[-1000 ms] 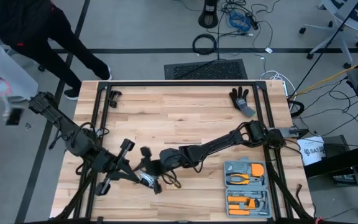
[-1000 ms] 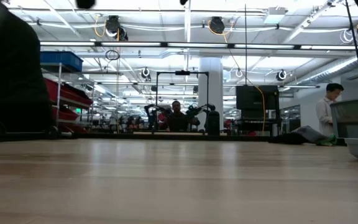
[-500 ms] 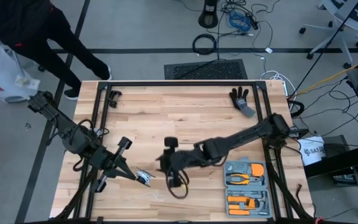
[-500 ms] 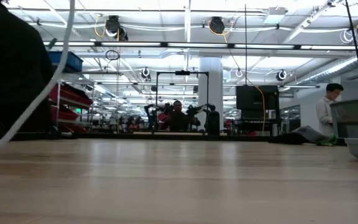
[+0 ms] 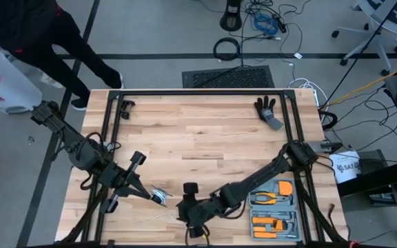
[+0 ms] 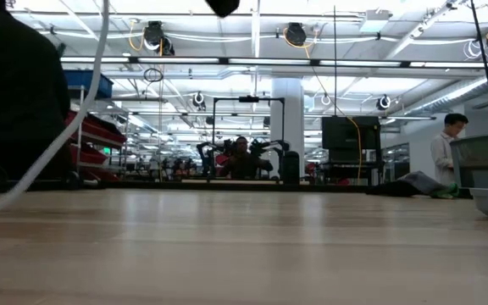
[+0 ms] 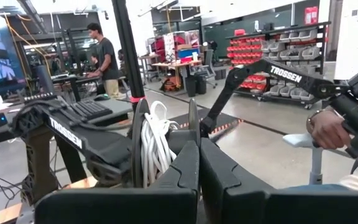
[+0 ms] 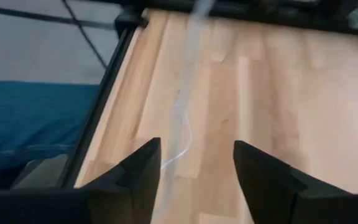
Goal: Coil cords
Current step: Coil the white cable wire onto the spool
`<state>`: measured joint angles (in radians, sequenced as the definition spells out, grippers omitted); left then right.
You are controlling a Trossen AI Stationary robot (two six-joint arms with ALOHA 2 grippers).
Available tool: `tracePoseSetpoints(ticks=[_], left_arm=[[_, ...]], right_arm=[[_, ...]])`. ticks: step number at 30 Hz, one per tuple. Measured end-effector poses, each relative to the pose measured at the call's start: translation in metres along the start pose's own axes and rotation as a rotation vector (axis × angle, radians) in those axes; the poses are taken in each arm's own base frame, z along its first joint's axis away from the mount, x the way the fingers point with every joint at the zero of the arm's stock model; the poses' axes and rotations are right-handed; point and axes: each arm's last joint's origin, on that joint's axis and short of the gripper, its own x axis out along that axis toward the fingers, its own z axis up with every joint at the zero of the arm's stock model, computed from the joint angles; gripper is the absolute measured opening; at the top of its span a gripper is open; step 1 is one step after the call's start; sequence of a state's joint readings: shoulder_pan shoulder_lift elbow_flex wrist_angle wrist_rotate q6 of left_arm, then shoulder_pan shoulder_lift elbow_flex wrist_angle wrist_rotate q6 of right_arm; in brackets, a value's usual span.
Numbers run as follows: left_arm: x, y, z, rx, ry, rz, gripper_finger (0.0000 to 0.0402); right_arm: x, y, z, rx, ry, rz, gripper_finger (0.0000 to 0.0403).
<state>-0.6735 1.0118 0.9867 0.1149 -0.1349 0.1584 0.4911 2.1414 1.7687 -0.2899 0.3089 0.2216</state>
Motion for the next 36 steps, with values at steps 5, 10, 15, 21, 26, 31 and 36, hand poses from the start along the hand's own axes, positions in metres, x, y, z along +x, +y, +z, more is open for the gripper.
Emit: tracePoseSetpoints(ticks=[5,10,15,21,26,31,36], left_arm=[[0.0,0.0,0.0,0.006,0.001,0.0,0.0002],[0.0,0.0,0.0,0.006,0.001,0.0,0.0002],[0.0,0.0,0.0,0.006,0.001,0.0,0.0002],[0.0,0.0,0.0,0.006,0.001,0.0,0.0002],[-0.003,-0.002,-0.003,0.009,0.041,-0.062,0.0002],[-0.015,-0.001,-0.005,-0.011,0.105,-0.099,0.0002],[-0.023,0.0,-0.006,-0.024,0.147,-0.087,0.0002]], right_arm=[[0.007,-0.001,-0.004,0.02,0.009,-0.005,0.0223],[0.007,-0.002,-0.004,0.027,0.005,-0.014,0.0219],[0.007,-0.002,-0.005,0.021,0.023,-0.004,0.0173],[0.006,-0.001,-0.005,0.003,0.035,0.04,0.0082],[-0.006,0.001,-0.004,-0.035,0.078,0.041,0.0008],[-0.041,0.014,0.008,-0.043,0.055,0.079,0.0003],[-0.071,0.034,0.017,-0.065,-0.027,0.054,0.0001]])
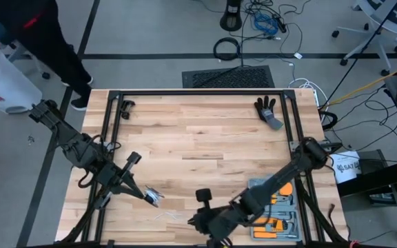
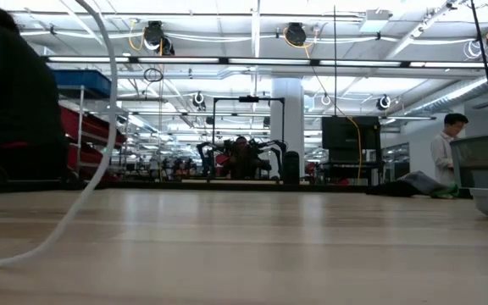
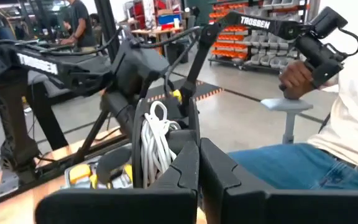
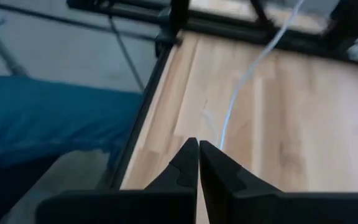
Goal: Coil cords
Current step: Coil the white cable wire onto the spool
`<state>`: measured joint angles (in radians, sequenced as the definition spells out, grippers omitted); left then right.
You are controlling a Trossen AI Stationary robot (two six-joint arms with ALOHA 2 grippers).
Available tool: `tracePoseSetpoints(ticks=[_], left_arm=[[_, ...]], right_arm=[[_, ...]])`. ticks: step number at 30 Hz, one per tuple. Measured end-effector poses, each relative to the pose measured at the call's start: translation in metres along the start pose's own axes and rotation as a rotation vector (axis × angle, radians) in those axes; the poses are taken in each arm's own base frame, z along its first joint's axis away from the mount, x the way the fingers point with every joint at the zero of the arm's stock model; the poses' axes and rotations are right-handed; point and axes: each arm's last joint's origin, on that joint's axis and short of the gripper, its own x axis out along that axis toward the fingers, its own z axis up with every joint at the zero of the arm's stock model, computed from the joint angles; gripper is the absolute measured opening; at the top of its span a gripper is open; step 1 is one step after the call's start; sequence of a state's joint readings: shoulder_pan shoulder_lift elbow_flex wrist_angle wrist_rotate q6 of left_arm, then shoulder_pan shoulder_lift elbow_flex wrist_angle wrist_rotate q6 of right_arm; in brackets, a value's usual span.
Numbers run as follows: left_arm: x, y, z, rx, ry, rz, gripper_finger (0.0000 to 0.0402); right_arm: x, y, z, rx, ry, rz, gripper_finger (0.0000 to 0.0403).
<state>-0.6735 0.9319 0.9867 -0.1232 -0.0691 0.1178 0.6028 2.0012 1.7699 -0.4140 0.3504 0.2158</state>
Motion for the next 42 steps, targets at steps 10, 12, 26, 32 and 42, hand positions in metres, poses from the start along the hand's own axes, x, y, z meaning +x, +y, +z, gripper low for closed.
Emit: tracePoseSetpoints(ticks=[10,12,26,32,42], left_arm=[[0.0,0.001,0.001,-0.001,-0.01,0.014,0.0002],[0.0,0.001,0.001,-0.004,-0.01,0.014,0.0002],[0.0,0.001,0.001,-0.007,-0.008,0.015,0.0002],[0.0,0.001,0.001,-0.007,-0.008,0.016,0.0002],[0.0,0.001,0.001,-0.007,-0.007,0.016,0.0002]], right_arm=[[0.036,-0.005,-0.005,-0.029,-0.1,-0.127,0.0059],[0.046,-0.012,-0.008,-0.011,-0.093,-0.142,0.0091],[0.09,-0.031,-0.025,0.073,-0.07,-0.011,0.0206],[0.093,-0.038,-0.022,0.087,-0.091,-0.023,0.0167],[0.093,-0.037,-0.022,0.061,-0.094,-0.021,0.0009]])
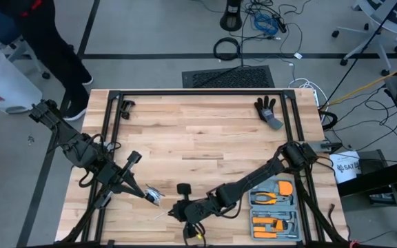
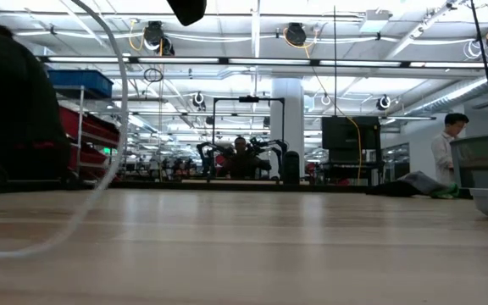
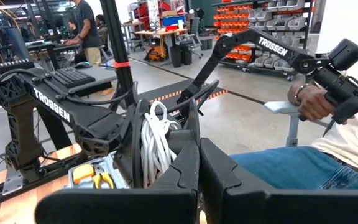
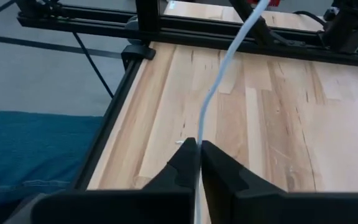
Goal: Coil cords
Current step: Coil the white cable wire onto the spool
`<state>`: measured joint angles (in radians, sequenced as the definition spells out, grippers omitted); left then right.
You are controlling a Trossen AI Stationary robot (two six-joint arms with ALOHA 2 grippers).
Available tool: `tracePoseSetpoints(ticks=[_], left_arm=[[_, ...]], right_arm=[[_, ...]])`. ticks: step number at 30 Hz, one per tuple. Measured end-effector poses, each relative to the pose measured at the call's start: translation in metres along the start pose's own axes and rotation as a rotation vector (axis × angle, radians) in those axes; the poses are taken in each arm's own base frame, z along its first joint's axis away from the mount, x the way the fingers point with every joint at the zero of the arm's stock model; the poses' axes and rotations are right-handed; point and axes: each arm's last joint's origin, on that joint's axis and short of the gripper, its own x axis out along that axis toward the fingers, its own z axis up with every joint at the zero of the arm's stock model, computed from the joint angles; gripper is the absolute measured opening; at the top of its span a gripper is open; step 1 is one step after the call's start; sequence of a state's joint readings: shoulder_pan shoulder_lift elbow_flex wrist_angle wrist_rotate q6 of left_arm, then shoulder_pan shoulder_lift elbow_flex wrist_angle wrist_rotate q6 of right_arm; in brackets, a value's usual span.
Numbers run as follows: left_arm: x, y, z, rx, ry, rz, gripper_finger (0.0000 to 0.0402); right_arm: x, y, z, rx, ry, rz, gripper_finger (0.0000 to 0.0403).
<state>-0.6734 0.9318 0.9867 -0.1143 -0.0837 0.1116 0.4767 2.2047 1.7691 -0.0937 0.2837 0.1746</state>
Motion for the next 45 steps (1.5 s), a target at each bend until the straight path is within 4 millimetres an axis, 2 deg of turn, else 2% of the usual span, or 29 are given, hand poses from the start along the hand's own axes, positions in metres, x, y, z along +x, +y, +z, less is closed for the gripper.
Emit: tracePoseSetpoints(ticks=[4,7,14,20,26,34,39,45], left_arm=[[0.0,0.0,0.0,0.0,0.0,0.0,0.0002],[0.0,0.0,-0.001,0.001,0.008,0.0,0.0002],[0.0,-0.001,-0.009,0.008,0.095,-0.011,0.0002],[-0.001,-0.001,-0.014,0.012,0.141,-0.015,0.0002],[-0.001,-0.002,-0.017,0.012,0.171,-0.019,0.0002],[-0.001,-0.002,-0.019,-0.01,0.191,-0.019,0.0002],[0.004,-0.003,-0.021,-0.009,0.206,-0.024,0.0002],[0.012,-0.006,-0.024,0.006,0.208,-0.112,0.0002]], right_arm=[[-0.001,0.001,0.0,-0.006,0.003,0.003,0.0003],[-0.01,0.005,0.006,-0.02,0.005,0.031,0.0002],[-0.056,0.029,0.032,-0.088,-0.042,0.121,0.0001],[-0.1,0.049,0.052,-0.134,-0.131,0.106,0.0],[-0.132,0.061,0.065,-0.197,-0.208,0.043,0.0],[-0.155,0.054,0.09,-0.29,-0.359,0.011,0.0],[-0.15,0.034,0.1,-0.318,-0.398,-0.033,0.0],[-0.14,0.007,0.109,-0.329,-0.419,-0.051,0.0]])
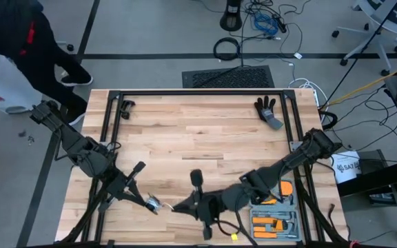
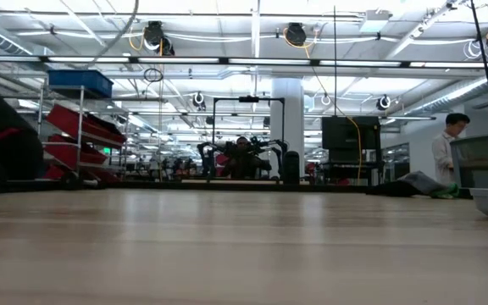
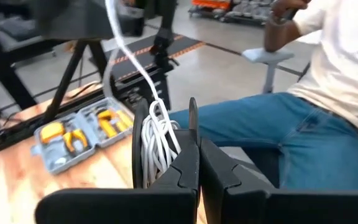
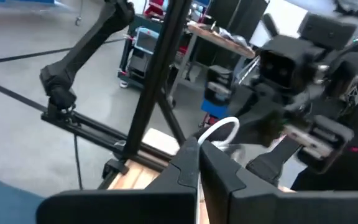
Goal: Coil cords
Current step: Coil the white cable wire onto the spool
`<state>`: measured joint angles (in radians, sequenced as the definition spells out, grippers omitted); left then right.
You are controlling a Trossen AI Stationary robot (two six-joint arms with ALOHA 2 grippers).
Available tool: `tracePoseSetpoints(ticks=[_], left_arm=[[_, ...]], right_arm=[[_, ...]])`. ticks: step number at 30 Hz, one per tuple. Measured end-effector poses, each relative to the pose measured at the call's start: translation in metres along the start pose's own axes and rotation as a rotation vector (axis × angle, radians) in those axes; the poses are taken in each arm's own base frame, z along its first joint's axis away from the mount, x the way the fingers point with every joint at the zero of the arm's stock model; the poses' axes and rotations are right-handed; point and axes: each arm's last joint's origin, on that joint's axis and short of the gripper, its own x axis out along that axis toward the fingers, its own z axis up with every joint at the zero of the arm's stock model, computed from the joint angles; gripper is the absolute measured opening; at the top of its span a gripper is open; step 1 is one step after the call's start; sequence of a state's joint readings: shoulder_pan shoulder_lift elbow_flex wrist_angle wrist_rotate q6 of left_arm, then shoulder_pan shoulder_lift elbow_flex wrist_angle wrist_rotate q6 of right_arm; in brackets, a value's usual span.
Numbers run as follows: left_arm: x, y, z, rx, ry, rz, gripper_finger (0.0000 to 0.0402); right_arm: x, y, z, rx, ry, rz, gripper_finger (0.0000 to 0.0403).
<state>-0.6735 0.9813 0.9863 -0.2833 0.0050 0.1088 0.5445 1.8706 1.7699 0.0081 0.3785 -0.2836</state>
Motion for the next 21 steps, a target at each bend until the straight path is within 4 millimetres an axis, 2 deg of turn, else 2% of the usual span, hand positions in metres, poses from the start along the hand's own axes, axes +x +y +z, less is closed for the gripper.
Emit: tracePoseSetpoints(ticks=[7,12,21], left_arm=[[0.008,0.003,0.001,0.005,-0.028,-0.031,0.0002],[0.015,0.012,0.0,-0.005,-0.029,-0.007,0.0002],[0.037,0.025,-0.006,-0.02,-0.042,-0.123,0.0002]], right_arm=[[0.008,-0.02,-0.003,-0.004,-0.035,0.031,0.0],[0.012,-0.02,-0.006,-0.01,-0.039,0.033,0.0],[0.024,-0.026,-0.017,-0.021,-0.051,0.048,0.0]])
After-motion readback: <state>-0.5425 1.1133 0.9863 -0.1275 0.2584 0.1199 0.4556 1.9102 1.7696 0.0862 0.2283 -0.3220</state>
